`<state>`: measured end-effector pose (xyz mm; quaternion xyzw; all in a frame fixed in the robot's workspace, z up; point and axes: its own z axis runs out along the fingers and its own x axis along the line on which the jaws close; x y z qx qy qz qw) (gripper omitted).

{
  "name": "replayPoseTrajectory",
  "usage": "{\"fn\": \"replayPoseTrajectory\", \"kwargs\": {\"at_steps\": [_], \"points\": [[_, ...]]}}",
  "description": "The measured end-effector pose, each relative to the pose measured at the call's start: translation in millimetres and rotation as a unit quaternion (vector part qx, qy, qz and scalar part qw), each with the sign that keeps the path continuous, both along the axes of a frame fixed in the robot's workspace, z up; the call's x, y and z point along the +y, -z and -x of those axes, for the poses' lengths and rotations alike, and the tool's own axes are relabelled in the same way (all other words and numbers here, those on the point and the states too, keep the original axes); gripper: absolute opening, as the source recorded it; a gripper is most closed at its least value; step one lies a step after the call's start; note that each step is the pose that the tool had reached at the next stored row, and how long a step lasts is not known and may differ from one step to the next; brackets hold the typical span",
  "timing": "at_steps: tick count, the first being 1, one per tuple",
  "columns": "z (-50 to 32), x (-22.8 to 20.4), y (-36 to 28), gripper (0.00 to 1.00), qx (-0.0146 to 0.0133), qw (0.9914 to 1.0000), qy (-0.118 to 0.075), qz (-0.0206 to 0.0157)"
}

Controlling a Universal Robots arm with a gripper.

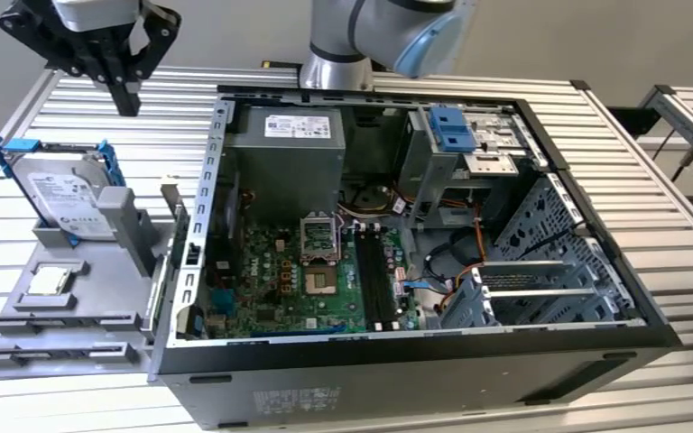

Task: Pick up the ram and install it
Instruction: 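Reach for the ram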

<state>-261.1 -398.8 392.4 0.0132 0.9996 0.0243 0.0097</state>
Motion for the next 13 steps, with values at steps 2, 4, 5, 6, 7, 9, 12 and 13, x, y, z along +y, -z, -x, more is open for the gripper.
{"fn": "replayPoseTrajectory", "kwargs": {"at_steps": [2, 4, 5, 6, 7, 9, 12, 13], "points": [[6.9, 0.0, 0.0, 0.0, 0.0, 1.0, 0.0, 0.0], [13.8, 0.0, 0.0, 0.0, 0.0, 1.0, -0.001, 0.0], [16.8, 0.0, 0.0, 0.0, 0.0, 1.0, -0.001, 0.0], [20.4, 0.0, 0.0, 0.0, 0.0, 1.0, -0.001, 0.0], [23.4, 0.0, 0.0, 0.0, 0.0, 1.0, -0.001, 0.0], [30.1, 0.0, 0.0, 0.0, 0.0, 1.0, -0.002, 0.0], [40.3, 0.0, 0.1, 0.0, 0.0, 1.0, -0.002, 0.0], [44.1, 0.0, 0.1, 0.0, 0.0, 1.0, -0.002, 0.0]]}}
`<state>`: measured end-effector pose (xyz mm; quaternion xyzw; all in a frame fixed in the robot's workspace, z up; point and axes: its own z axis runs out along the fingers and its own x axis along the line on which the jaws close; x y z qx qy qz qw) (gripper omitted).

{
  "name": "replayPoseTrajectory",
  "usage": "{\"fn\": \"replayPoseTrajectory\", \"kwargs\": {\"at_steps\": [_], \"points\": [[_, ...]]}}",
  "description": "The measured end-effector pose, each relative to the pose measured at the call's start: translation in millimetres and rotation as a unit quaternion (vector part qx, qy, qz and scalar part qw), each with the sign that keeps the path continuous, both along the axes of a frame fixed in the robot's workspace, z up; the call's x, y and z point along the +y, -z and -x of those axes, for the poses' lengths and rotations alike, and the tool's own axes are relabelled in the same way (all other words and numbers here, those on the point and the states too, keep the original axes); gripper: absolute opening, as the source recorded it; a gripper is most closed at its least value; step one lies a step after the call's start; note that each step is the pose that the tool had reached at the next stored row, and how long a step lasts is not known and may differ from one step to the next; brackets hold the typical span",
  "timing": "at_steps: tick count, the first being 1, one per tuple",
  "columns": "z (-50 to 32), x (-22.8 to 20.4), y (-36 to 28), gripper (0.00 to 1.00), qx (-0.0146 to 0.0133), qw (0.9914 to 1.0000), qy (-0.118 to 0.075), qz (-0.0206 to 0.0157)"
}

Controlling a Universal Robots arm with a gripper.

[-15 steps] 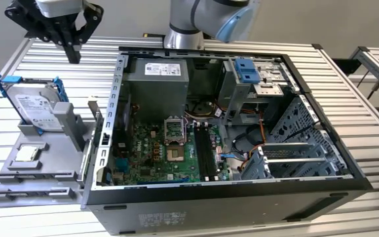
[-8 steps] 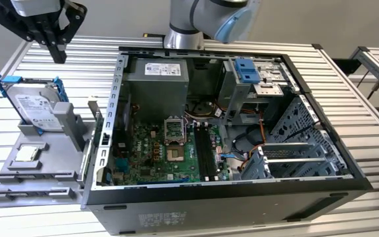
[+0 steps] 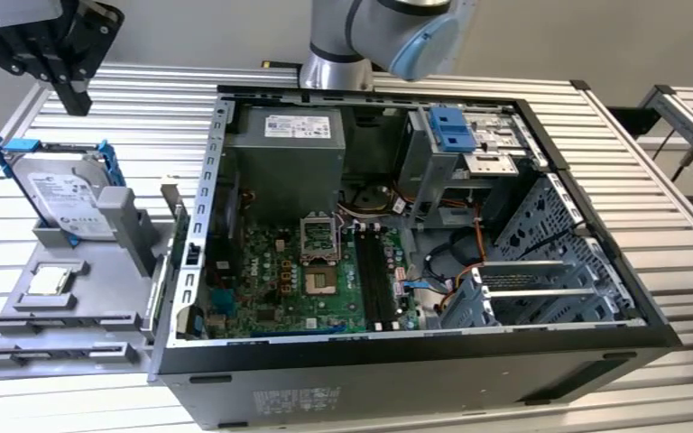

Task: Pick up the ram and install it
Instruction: 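Reach for the ram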

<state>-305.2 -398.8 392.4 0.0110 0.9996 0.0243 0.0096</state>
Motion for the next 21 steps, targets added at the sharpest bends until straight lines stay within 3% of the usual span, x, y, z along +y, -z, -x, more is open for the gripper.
{"fn": "replayPoseTrajectory", "kwargs": {"at_steps": [14, 21], "points": [[45.7, 0.0, 0.1, 0.0, 0.0, 1.0, -0.003, 0.0], [47.1, -1.5, 0.2, 0.0, 0.0, 1.0, -0.003, 0.0]]}}
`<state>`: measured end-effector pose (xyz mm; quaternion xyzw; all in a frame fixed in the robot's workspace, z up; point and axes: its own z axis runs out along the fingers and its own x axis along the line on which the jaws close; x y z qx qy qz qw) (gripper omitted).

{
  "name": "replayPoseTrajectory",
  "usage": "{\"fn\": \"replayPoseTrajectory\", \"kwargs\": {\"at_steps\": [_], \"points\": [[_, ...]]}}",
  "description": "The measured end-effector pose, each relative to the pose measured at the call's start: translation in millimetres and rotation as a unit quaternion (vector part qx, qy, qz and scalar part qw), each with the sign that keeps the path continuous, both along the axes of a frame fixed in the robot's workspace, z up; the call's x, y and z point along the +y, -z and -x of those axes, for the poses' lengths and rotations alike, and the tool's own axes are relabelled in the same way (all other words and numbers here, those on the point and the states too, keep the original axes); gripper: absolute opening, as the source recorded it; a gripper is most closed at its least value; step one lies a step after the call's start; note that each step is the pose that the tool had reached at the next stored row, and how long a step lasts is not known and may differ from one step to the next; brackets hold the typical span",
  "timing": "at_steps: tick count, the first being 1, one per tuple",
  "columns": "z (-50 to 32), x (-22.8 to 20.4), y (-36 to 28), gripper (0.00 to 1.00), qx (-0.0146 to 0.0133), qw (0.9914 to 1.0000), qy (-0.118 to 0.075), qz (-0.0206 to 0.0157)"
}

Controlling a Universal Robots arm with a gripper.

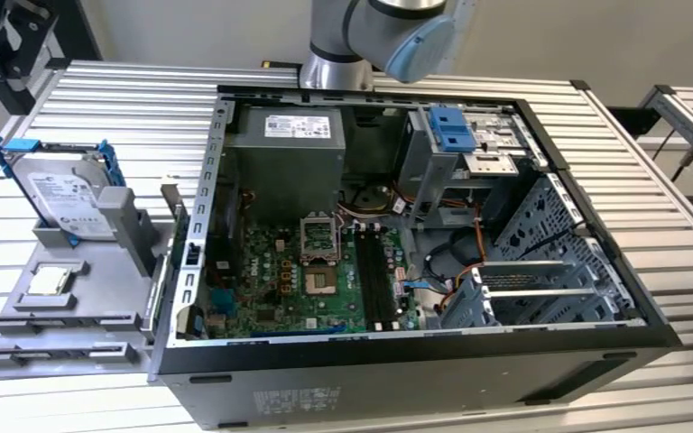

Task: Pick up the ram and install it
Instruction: 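Reach for the ram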

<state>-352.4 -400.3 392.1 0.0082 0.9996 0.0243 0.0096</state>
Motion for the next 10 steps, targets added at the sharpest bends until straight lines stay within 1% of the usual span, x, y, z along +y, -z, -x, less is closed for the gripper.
{"fn": "replayPoseTrajectory", "kwargs": {"at_steps": [2, 3, 7, 10], "points": [[0.3, -4.1, 0.1, 0.0, 0.0, 1.0, 0.0, 0.0], [0.6, -7.1, 0.2, 0.0, 0.0, 1.0, 0.0, 0.0], [3.2, -19.6, 0.4, 0.0, 0.0, 1.0, 0.0, 0.0], [4.9, -30.1, 0.6, 0.0, 0.0, 1.0, 0.0, 0.0]]}}
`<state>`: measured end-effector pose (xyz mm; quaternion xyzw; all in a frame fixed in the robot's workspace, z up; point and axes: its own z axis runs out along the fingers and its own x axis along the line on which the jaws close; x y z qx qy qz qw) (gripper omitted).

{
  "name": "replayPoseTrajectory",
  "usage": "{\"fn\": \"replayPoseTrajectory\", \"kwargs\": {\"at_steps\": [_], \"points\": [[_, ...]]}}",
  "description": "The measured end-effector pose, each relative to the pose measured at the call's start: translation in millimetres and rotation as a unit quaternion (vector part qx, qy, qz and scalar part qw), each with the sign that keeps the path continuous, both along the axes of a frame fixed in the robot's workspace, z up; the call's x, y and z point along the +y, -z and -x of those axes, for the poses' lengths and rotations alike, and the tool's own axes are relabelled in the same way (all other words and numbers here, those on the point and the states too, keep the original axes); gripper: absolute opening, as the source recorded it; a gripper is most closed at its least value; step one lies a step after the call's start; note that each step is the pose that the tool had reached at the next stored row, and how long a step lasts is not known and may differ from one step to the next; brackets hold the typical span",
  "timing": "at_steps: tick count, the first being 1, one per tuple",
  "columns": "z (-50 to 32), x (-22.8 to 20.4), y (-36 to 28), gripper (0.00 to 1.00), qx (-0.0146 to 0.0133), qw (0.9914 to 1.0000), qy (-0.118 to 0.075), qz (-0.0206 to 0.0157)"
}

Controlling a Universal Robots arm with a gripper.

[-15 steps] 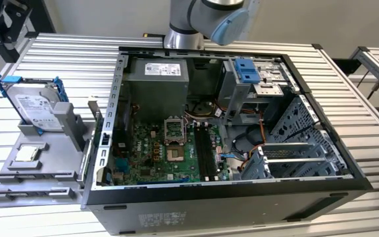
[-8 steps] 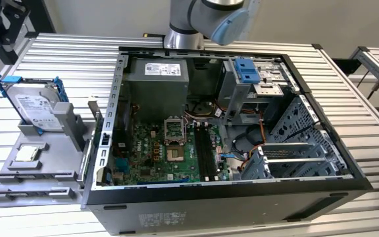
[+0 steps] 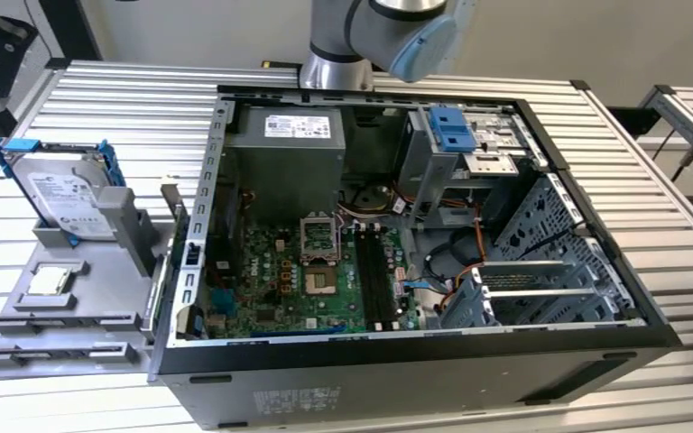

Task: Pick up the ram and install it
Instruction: 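Reach for the ram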

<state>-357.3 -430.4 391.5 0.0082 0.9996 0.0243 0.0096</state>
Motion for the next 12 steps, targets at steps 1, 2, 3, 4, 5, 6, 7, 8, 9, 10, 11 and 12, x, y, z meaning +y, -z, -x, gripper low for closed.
{"fn": "replayPoseTrajectory", "kwargs": {"at_steps": [1, 2, 3, 4, 5, 6, 7, 8, 9, 10, 11, 12], "points": [[0.5, -3.3, 0.1, 0.0, 0.0, 1.0, 0.0, 0.0], [1.0, -7.0, 0.1, 0.0, 0.0, 1.0, 0.0, 0.0], [1.5, -10.9, 0.2, 0.0, 0.0, 1.0, 0.0, 0.0], [2.0, -14.2, 0.2, 0.0, 0.0, 1.0, 0.0, 0.0], [2.5, -18.0, 0.3, 0.0, 0.0, 1.0, 0.0, 0.0], [3.0, -21.7, 0.4, 0.0, 0.0, 1.0, 0.0, 0.0], [3.5, -25.2, 0.4, 0.0, 0.0, 1.0, 0.0, 0.0], [4.0, -28.7, 0.5, 0.0, 0.0, 1.0, 0.0, 0.0], [4.6, -32.3, 0.5, 0.0, 0.0, 1.0, 0.0, 0.0], [5.3, -36.1, 0.6, 0.0, 0.0, 1.0, 0.0, 0.0], [5.9, -39.8, 0.6, 0.0, 0.0, 1.0, 0.0, 0.0], [6.6, -43.3, 0.7, 0.0, 0.0, 1.0, 0.0, 0.0]]}}
